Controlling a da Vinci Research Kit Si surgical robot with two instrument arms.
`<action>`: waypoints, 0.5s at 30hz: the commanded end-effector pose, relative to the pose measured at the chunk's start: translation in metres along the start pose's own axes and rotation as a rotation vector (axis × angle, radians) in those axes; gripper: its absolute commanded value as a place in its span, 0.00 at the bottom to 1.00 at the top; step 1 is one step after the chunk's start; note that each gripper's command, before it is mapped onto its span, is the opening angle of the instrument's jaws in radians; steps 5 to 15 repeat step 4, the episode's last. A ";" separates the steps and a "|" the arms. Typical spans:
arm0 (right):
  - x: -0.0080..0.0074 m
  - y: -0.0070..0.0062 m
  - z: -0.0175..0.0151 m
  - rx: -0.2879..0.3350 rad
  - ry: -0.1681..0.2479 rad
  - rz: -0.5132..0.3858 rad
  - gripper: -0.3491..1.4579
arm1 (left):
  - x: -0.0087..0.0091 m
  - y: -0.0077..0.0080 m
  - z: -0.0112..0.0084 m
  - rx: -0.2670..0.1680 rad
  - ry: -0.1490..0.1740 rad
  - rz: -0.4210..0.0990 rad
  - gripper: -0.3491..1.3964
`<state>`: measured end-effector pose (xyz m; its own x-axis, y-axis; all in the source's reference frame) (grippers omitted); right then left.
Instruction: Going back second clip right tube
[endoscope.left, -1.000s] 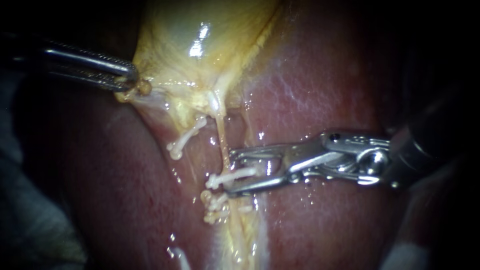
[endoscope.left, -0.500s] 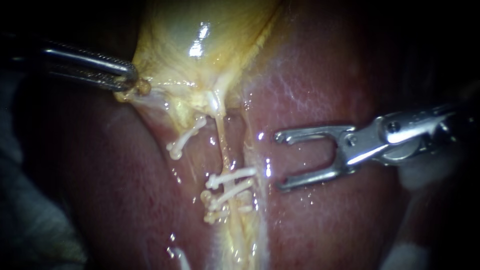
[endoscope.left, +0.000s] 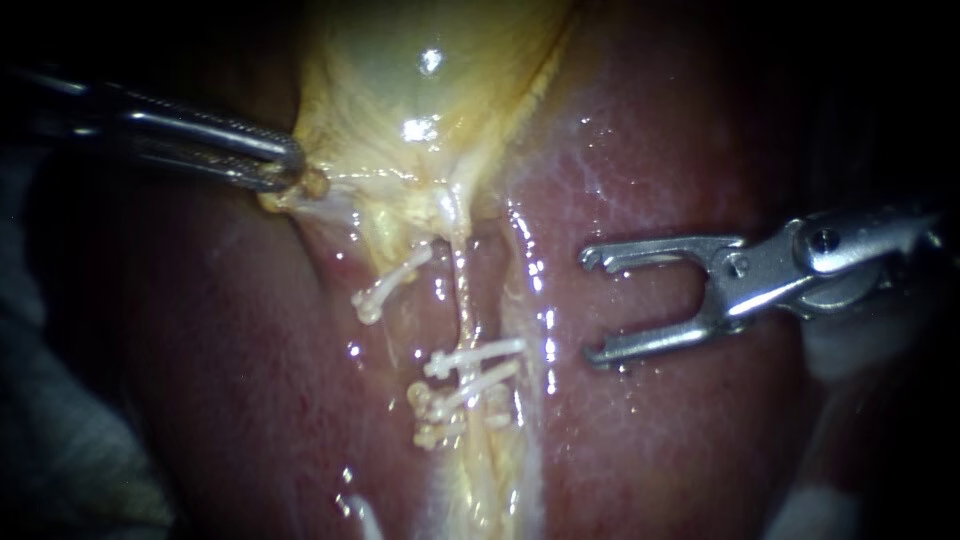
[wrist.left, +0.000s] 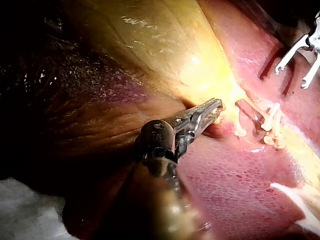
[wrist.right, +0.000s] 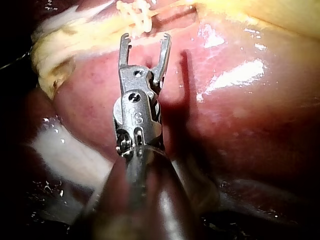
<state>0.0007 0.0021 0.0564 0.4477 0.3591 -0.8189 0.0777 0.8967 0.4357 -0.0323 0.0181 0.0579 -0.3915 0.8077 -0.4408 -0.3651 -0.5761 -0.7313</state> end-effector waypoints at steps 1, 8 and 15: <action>0.0000 0.0000 0.0000 0.000 0.000 0.000 0.47 | -0.0002 -0.0001 0.0004 -0.003 -0.003 0.001 0.00; 0.0000 0.0001 0.0000 0.000 0.000 0.000 0.47 | -0.0005 -0.0002 0.0014 -0.010 -0.003 0.004 0.00; 0.0000 0.0001 0.0000 0.000 0.000 0.000 0.47 | -0.0005 -0.0002 0.0014 -0.010 -0.003 0.004 0.00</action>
